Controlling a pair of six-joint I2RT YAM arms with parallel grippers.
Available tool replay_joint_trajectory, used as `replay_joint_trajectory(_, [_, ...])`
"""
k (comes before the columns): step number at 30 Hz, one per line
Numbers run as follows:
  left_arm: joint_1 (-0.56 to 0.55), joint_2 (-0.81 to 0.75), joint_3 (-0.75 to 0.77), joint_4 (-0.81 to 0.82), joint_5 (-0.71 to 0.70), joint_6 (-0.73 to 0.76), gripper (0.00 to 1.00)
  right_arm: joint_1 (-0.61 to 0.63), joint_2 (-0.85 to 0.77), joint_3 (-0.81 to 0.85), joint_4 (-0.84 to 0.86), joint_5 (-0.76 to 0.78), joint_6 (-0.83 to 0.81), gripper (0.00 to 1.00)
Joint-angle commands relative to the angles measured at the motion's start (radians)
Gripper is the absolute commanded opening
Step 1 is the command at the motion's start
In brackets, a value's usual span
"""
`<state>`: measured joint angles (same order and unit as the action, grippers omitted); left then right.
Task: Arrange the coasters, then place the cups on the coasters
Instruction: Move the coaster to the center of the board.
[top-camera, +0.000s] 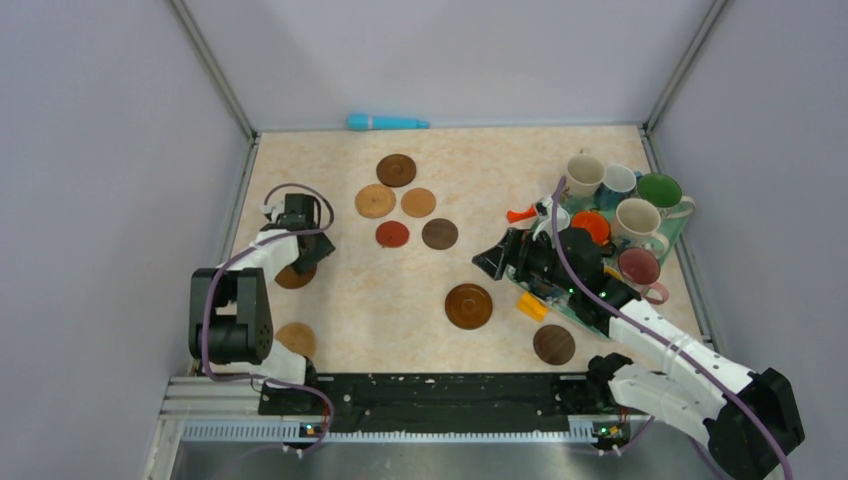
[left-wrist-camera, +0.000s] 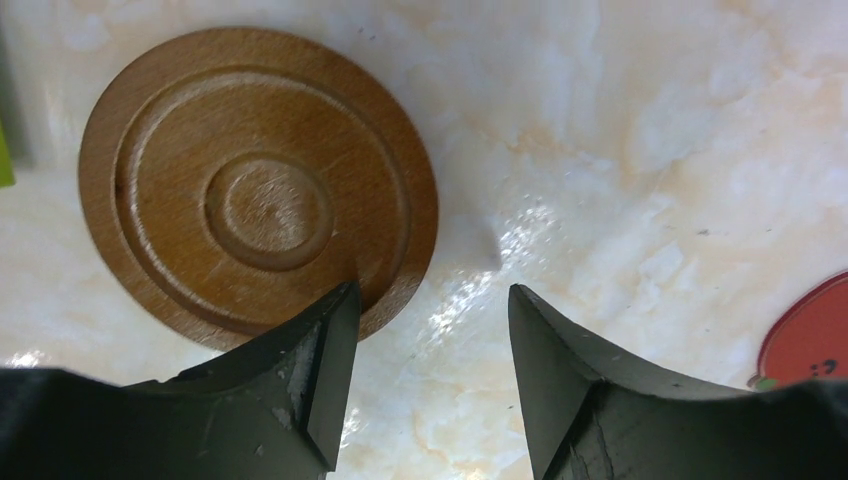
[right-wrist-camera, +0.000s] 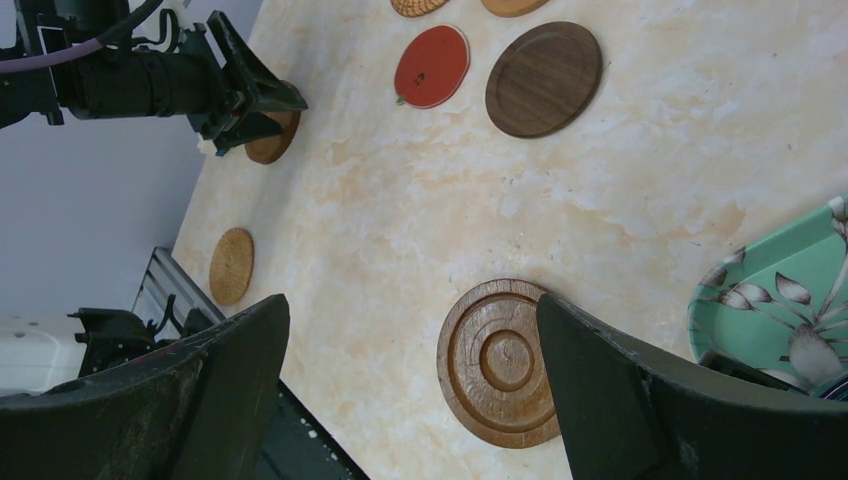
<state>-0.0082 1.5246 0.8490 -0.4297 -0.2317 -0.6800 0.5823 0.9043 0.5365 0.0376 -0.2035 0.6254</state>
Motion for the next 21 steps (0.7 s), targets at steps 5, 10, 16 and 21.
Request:
replay_joint_trajectory(5, [-0.001,0.072,0.000,0.157,0.131,0.017,0.61,0.011,-0.020,0.006,0.036,0.006,-0.002,0.93])
replay_joint_trajectory(10, [-0.012,0.109,0.012,0.224,0.217,0.012,0.59,0.011,-0.022,0.015,0.024,0.013,-0.006,0.93])
replay_joint_trajectory(16, [-0.051,0.143,0.036,0.288,0.291,0.009,0.59,0.013,-0.021,0.023,0.023,0.015,-0.007,0.93])
replay_joint_trajectory(21, [-0.080,0.198,0.072,0.320,0.321,0.003,0.59,0.011,-0.012,0.030,0.023,0.009,-0.005,0.93])
